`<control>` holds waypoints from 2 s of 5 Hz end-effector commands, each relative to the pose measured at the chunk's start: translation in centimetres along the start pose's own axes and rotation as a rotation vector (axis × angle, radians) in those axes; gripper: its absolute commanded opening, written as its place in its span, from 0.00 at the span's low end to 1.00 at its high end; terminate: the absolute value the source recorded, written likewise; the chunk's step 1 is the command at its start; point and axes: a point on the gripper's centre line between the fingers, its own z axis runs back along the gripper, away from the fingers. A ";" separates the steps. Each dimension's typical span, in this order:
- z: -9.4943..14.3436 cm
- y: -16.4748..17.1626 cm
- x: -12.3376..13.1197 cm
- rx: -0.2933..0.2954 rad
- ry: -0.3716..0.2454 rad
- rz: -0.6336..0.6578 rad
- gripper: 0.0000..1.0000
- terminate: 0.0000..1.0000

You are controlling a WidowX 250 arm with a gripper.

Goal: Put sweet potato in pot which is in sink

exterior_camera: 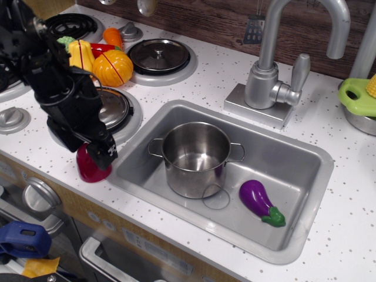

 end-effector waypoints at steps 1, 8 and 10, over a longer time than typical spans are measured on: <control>-0.5 0.8 0.3 -0.014 -0.040 0.018 1.00 0.00; 0.0 -7.9 10.8 0.095 -0.139 -0.219 1.00 0.00; -1.5 -8.2 10.9 0.048 -0.172 -0.235 1.00 0.00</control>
